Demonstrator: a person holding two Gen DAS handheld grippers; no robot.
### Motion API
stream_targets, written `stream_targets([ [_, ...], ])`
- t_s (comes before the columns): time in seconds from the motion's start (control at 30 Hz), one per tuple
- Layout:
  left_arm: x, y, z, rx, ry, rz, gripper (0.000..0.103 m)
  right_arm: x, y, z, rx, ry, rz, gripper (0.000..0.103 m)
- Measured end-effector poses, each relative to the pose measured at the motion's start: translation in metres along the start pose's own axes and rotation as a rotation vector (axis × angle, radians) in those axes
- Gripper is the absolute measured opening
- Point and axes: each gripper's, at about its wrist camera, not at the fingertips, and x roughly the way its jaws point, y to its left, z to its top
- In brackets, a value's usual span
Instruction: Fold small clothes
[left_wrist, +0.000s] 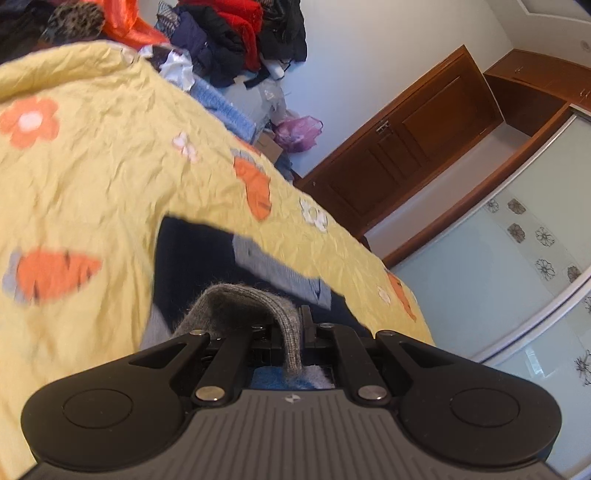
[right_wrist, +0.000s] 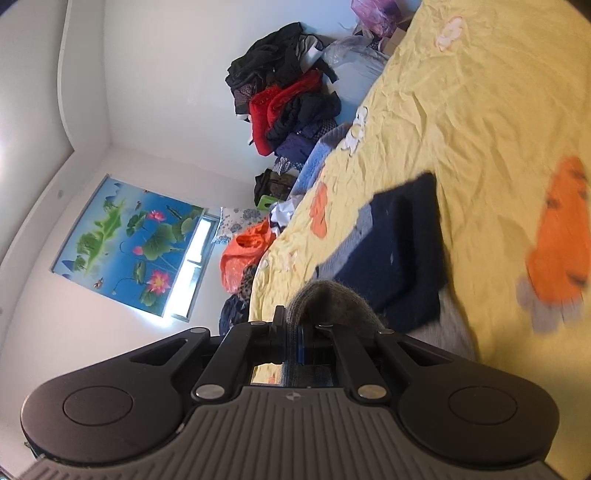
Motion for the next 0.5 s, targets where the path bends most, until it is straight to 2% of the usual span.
stream_targets([
  [0.1, 0.027, 0.004, 0.033, 0.002, -0.036, 0.021, 0.005, 0.027, -0.009, 0.032, 0.015, -0.034, -0.017, 0.014],
  [0.23, 0.077, 0.021, 0.062, -0.02, -0.044, 0.079, 0.005, 0.071, -0.037, 0.065, 0.063, -0.039, -0.091, 0.014],
  [0.37, 0.127, 0.041, 0.072, -0.023, -0.015, 0.169, 0.005, 0.108, -0.056, 0.08, 0.052, -0.023, -0.179, 0.014],
  [0.5, 0.155, 0.06, 0.074, -0.055, -0.027, 0.192, 0.006, 0.129, -0.067, 0.086, 0.042, -0.042, -0.221, 0.022],
])
